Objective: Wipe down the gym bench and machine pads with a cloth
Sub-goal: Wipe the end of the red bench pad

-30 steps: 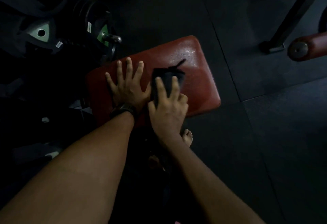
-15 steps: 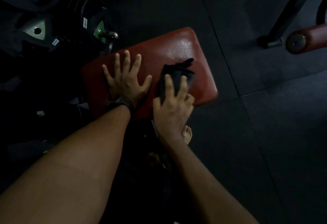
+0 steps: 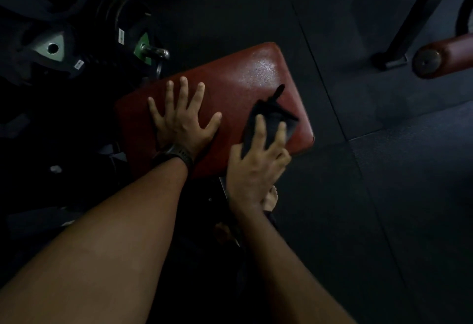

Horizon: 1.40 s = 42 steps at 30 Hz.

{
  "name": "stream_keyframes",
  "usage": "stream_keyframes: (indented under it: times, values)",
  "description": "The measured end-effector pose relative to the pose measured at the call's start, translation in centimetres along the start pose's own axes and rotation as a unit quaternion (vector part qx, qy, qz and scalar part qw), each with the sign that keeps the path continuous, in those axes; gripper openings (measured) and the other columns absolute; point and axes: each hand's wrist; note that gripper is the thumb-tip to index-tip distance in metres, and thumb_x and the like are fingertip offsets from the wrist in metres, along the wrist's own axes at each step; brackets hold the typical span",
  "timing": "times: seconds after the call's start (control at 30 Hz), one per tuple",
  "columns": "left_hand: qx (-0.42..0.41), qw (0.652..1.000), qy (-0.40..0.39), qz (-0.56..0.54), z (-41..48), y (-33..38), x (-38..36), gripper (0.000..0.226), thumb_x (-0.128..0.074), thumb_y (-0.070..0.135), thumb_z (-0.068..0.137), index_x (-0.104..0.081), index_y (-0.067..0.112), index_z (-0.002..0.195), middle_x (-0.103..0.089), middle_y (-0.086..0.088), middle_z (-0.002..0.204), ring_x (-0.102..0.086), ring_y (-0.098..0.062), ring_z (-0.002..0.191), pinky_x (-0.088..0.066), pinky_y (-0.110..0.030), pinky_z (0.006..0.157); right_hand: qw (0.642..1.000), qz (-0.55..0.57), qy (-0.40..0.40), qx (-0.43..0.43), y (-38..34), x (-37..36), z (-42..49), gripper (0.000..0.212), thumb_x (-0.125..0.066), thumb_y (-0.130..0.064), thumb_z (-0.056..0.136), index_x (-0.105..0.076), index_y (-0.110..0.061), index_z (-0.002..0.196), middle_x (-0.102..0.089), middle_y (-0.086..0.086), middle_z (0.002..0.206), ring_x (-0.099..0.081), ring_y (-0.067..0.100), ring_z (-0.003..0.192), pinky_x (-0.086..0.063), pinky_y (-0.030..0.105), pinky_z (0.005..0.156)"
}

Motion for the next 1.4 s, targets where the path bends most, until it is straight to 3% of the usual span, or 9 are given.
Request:
stream_keyframes:
  times: [0.23, 0.4, 0.5, 0.6, 0.73, 0.93, 1.03, 1.23, 1.4]
  values:
    - [-0.002, 1.0, -0.003, -0.01, 0.4, -0.2, 0.2, 0.078, -0.035, 0.069, 0.087, -0.033, 0.035, 0.157, -0.023, -0.004, 0.168, -0.013, -0.03, 0.156, -0.004, -0.067, 0.12, 0.941, -0.084, -0.081, 0.318, 0.3, 1.1, 8.1, 0.068, -0.066, -0.037, 0.085, -0.045, -0.039, 0.149, -0.037, 0.008, 0.159, -0.05, 0.036, 0.115, -0.048, 0.047, 0.083]
    - [-0.005, 1.0, -0.004, 0.002, 0.2, 0.1, 0.1, 0.078, -0.036, 0.072, 0.088, -0.033, 0.034, 0.157, -0.022, -0.004, 0.168, -0.012, -0.029, 0.156, -0.003, -0.067, 0.12, 0.997, -0.057, -0.01, 0.045, 4.5, 2.2, 11.0, 0.065, -0.057, -0.037, 0.09, -0.039, -0.036, 0.152, -0.034, 0.008, 0.159, -0.049, 0.034, 0.118, -0.048, 0.049, 0.09]
    - [-0.008, 1.0, -0.001, 0.0, 0.0, 0.1, 0.1, 0.079, -0.037, 0.072, 0.088, -0.034, 0.033, 0.157, -0.023, -0.005, 0.168, -0.012, -0.03, 0.156, -0.003, -0.068, 0.12, 0.998, -0.058, 0.022, -0.015, 2.8, 1.4, 6.3, 0.064, -0.059, -0.033, 0.086, -0.046, -0.031, 0.149, -0.04, 0.013, 0.155, -0.052, 0.033, 0.109, -0.049, 0.048, 0.083]
    - [0.002, 1.0, -0.009, -0.005, 0.3, -0.1, 0.2, 0.079, -0.036, 0.071, 0.087, -0.033, 0.033, 0.157, -0.022, -0.005, 0.168, -0.011, -0.029, 0.156, -0.003, -0.067, 0.12, 0.998, -0.029, -0.037, 0.041, 0.5, 1.1, 4.2, 0.065, -0.064, -0.037, 0.086, -0.046, -0.033, 0.148, -0.038, 0.013, 0.155, -0.049, 0.03, 0.109, -0.046, 0.042, 0.085]
    - [0.003, 1.0, -0.005, -0.008, 0.4, 0.0, 0.3, 0.078, -0.036, 0.071, 0.088, -0.034, 0.033, 0.156, -0.024, -0.005, 0.168, -0.012, -0.029, 0.156, -0.003, -0.067, 0.12, 0.952, -0.081, -0.09, 0.281, 1.6, 2.1, 9.7, 0.065, -0.066, -0.04, 0.087, -0.046, -0.037, 0.148, -0.039, 0.01, 0.156, -0.051, 0.036, 0.116, -0.049, 0.048, 0.087]
    - [-0.005, 1.0, -0.003, -0.005, 0.1, 0.1, 0.2, 0.079, -0.038, 0.072, 0.088, -0.034, 0.034, 0.156, -0.023, -0.004, 0.168, -0.012, -0.029, 0.156, -0.003, -0.067, 0.12, 1.0, -0.017, 0.011, -0.002, 5.2, 2.4, 10.1, 0.061, -0.053, -0.038, 0.091, -0.041, -0.036, 0.151, -0.036, 0.006, 0.158, -0.046, 0.031, 0.123, -0.044, 0.049, 0.094]
    - [0.0, 1.0, -0.001, -0.01, 0.2, 0.1, 0.2, 0.079, -0.038, 0.071, 0.087, -0.035, 0.033, 0.156, -0.024, -0.004, 0.168, -0.012, -0.029, 0.156, -0.004, -0.067, 0.12, 0.999, -0.013, 0.027, -0.025, 3.3, 1.5, 5.5, 0.059, -0.058, -0.035, 0.087, -0.05, -0.031, 0.146, -0.042, 0.011, 0.154, -0.049, 0.031, 0.113, -0.046, 0.044, 0.086]
    - [0.004, 1.0, -0.005, -0.004, 0.4, -0.1, 0.1, 0.079, -0.037, 0.072, 0.087, -0.034, 0.034, 0.156, -0.024, -0.004, 0.168, -0.013, -0.029, 0.156, -0.006, -0.067, 0.12, 0.941, -0.1, -0.079, 0.312, 2.8, 2.0, 11.6, 0.063, -0.066, -0.039, 0.086, -0.049, -0.036, 0.146, -0.04, 0.009, 0.156, -0.05, 0.037, 0.118, -0.047, 0.049, 0.089]
    - [-0.004, 1.0, -0.005, -0.005, 0.1, 0.1, 0.1, 0.078, -0.039, 0.071, 0.087, -0.034, 0.034, 0.156, -0.023, -0.004, 0.168, -0.013, -0.029, 0.156, -0.005, -0.068, 0.12, 0.998, -0.047, 0.003, 0.037, 4.5, 2.1, 11.1, 0.061, -0.058, -0.036, 0.09, -0.045, -0.034, 0.149, -0.039, 0.008, 0.157, -0.05, 0.033, 0.119, -0.046, 0.049, 0.092]
Point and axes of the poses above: each hand's wrist, its own z-axis towards the middle knuckle, its own x-axis out of the back of the hand, y = z × x
